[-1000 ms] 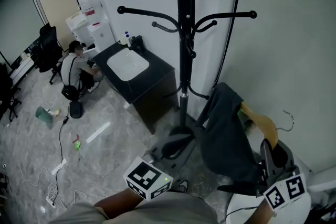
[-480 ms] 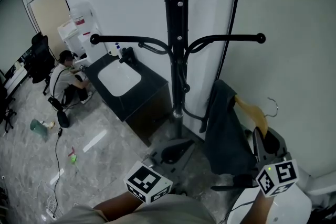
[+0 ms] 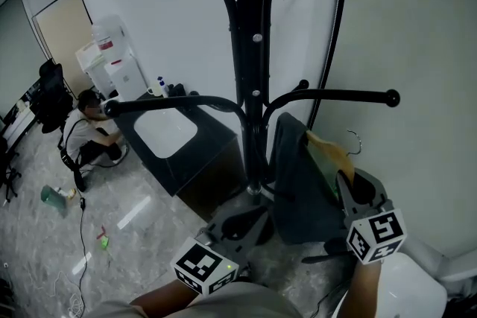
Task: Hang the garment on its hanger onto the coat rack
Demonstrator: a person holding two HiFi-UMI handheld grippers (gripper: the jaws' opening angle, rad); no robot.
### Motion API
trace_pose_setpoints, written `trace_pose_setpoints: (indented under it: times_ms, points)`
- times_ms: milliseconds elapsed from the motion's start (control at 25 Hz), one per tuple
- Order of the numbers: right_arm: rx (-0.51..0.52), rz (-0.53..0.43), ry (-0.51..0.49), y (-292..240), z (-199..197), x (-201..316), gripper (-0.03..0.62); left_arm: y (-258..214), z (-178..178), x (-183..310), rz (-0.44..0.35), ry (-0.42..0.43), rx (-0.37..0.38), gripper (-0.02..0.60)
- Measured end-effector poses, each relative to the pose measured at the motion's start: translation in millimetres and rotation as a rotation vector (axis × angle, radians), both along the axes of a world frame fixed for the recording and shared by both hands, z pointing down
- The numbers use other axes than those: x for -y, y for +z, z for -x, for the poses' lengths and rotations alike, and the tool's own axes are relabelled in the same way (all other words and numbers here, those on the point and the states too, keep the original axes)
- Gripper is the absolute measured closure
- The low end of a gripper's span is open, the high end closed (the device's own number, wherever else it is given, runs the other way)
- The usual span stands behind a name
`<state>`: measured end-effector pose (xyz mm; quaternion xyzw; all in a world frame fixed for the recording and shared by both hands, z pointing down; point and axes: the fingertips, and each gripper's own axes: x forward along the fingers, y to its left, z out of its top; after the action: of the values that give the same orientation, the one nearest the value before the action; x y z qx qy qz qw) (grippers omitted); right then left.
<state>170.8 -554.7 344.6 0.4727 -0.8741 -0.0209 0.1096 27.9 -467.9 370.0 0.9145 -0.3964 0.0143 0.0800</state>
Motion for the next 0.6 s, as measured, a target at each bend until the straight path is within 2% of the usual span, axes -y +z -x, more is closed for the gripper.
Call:
trace_pose_setpoints:
  times_ms: [360, 600]
  points:
    - [0.006, 0.015, -0.09, 2.2, 61.2, 64.9, 0.531, 1.9, 22.7, 29.4, 0.003, -0.021, 0.016, 0.577]
    - [-0.026, 0.032, -0.119, 11.3, 91.1, 89.1, 0.531, 3.0, 38.2, 40.1, 0.009, -0.043, 0.013, 0.577]
